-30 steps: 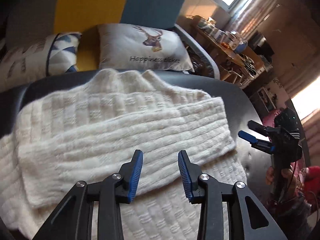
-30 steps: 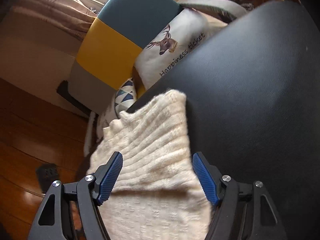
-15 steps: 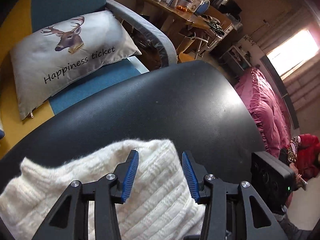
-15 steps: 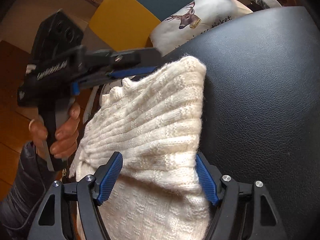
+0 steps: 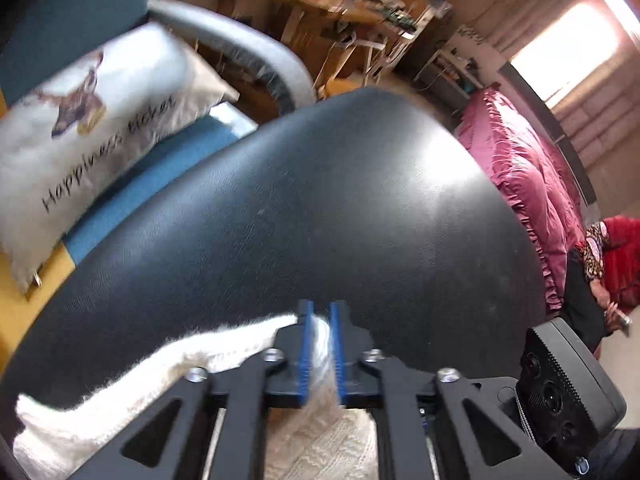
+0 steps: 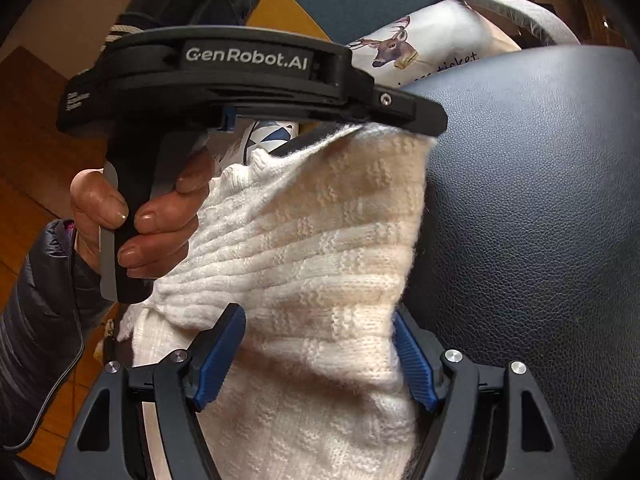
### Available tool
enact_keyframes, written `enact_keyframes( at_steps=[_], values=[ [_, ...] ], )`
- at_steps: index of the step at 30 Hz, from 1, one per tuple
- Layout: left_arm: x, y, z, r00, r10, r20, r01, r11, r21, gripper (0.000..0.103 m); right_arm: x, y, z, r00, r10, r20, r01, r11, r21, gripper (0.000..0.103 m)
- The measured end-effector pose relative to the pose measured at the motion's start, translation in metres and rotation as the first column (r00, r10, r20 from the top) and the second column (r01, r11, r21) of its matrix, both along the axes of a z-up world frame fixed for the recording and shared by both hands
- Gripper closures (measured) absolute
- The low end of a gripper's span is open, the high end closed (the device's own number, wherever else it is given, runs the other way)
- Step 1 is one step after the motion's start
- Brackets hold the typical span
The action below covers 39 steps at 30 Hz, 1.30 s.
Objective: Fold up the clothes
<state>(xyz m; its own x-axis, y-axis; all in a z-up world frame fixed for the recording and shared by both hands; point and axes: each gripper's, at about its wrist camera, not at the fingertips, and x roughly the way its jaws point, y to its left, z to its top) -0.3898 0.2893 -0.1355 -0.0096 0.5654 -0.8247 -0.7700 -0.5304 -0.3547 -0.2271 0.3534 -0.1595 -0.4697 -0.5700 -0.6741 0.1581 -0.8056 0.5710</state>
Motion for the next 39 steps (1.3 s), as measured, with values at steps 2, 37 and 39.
enact_keyframes(
  at_steps=[2, 37, 39],
  values=[
    [0.001, -0.002, 0.0, 0.998, 0.029, -0.064, -0.029, 1.0, 0.008, 0.099, 0.003, -0.003, 0.001, 1.0, 0.004, -0.006, -0.004, 0.999, 0.034, 0.028],
    [0.039, -0.048, -0.013, 0.97, 0.14, -0.198, -0.17, 0.975, -0.143, 0.091, 0.025, 0.038, -0.002, 0.998, 0.016, 0.059, -0.028, 0.98, 0.198, 0.081],
    [0.039, -0.047, -0.004, 0.969, 0.141, -0.202, -0.166, 0.979, -0.114, 0.091, 0.026, 0.036, -0.002, 0.999, 0.012, 0.051, -0.022, 0.982, 0.19, 0.08]
  ],
)
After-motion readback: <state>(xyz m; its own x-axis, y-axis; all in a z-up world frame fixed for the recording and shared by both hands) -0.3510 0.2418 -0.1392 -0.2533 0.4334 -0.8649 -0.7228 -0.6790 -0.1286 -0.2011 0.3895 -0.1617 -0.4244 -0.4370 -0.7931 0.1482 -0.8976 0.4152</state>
